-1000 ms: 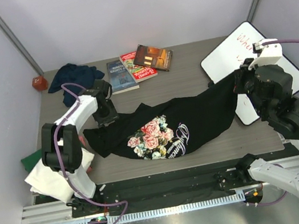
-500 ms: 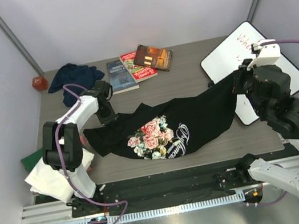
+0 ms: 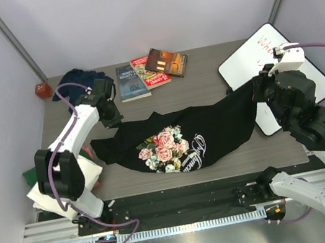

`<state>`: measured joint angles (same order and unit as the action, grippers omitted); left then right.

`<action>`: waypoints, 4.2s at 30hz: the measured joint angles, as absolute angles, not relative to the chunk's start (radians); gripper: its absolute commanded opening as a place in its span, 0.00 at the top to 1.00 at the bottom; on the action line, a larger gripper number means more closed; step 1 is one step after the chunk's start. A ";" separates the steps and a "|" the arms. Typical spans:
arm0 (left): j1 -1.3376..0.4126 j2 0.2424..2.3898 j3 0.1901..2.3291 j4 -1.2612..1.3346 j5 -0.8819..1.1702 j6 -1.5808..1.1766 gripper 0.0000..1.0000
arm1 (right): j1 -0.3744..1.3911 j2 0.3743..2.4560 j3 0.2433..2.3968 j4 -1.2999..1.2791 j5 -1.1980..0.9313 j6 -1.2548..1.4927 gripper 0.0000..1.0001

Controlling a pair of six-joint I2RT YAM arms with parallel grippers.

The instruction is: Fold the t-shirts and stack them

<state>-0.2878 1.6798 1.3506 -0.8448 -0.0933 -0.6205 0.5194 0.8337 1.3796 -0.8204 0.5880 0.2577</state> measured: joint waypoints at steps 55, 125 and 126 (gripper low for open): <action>-0.474 1.580 1.193 -0.800 -0.268 -0.711 0.55 | 0.519 0.818 1.349 -0.794 0.565 0.272 0.99; -0.400 1.624 1.204 -0.764 -0.177 -0.664 1.00 | 0.519 0.856 1.341 -0.793 0.567 0.272 0.99; -0.396 1.603 1.223 -0.780 -0.183 -0.660 1.00 | 0.519 0.858 1.341 -0.793 0.567 0.272 0.99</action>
